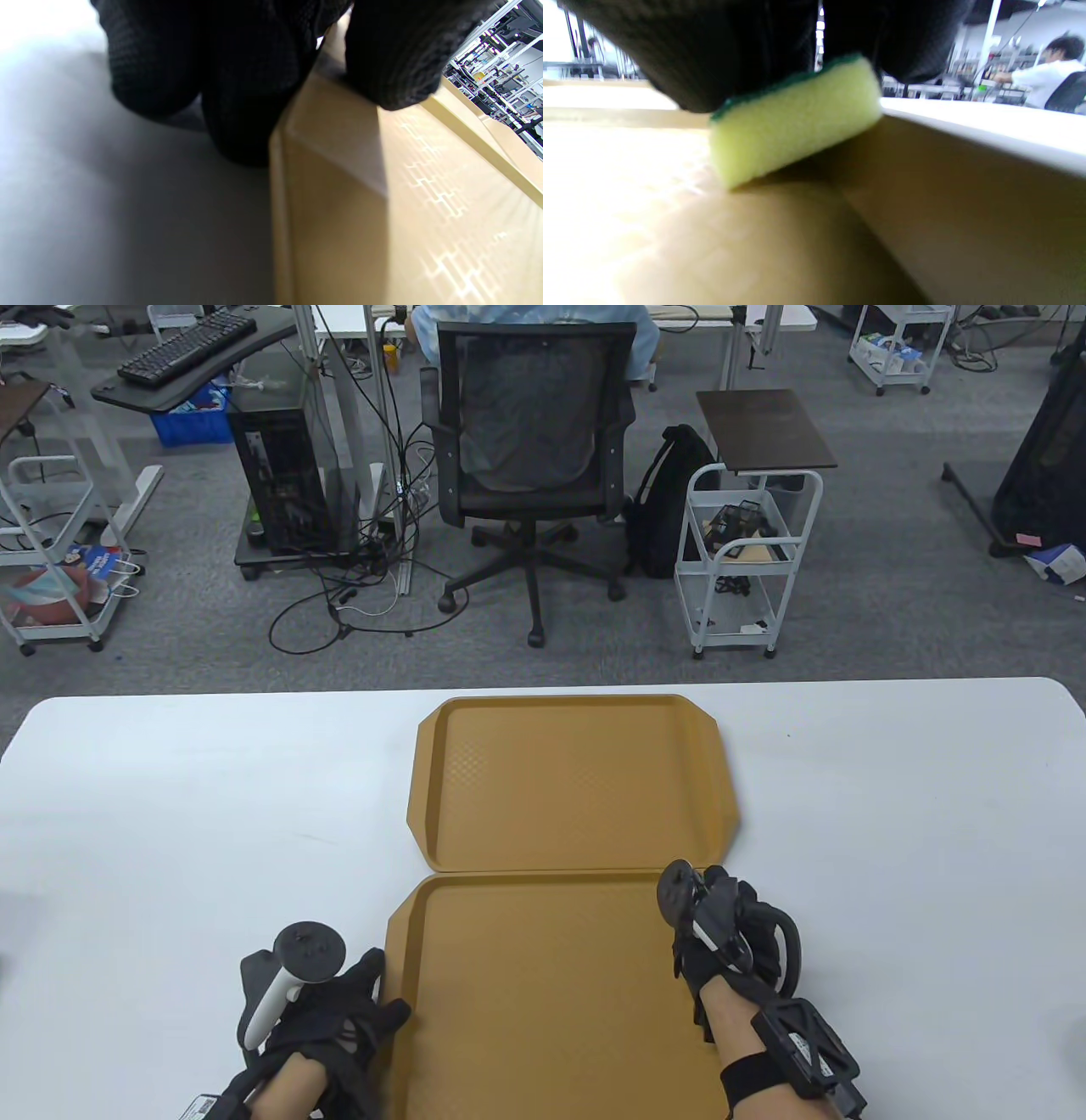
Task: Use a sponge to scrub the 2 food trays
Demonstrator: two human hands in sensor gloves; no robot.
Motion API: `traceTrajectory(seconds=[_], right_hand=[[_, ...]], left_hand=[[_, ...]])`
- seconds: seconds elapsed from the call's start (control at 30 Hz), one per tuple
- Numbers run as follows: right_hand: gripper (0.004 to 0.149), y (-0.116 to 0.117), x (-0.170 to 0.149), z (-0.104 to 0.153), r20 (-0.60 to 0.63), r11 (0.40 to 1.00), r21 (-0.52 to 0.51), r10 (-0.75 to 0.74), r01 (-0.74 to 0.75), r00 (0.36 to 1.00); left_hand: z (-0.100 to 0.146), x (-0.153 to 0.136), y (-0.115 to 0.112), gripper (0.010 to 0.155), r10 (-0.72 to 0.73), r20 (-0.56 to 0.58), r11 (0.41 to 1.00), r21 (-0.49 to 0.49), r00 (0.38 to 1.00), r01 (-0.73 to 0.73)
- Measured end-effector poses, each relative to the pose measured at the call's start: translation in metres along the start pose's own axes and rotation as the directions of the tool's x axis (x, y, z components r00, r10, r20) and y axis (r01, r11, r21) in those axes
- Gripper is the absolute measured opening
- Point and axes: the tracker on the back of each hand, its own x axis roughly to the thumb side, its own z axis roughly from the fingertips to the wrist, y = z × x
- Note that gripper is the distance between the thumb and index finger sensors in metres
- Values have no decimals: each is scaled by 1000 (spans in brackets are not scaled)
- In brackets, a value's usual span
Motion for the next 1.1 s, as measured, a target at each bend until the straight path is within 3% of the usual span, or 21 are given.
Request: traceTrajectory(seconds=[0.13, 0.33, 0.57, 1.1], right_hand=[[49, 0, -4, -2, 53, 998, 55, 9, -12, 999], [52, 1, 7, -2, 86, 998, 57, 0, -5, 996], [53, 6, 34, -1, 154, 979, 81, -197, 187, 968], [55, 8, 157, 17, 341, 944, 149, -327, 293, 881]], left_hand=[[-1, 0, 0, 81, 2, -6, 1000, -17, 1000, -3], [-2, -1, 1, 81, 17, -8, 999, -39, 1000, -17], [-3, -3, 1, 81, 54, -6, 997, -56, 998, -55], [-5, -7, 2, 79, 96, -18, 994, -55, 995, -97]])
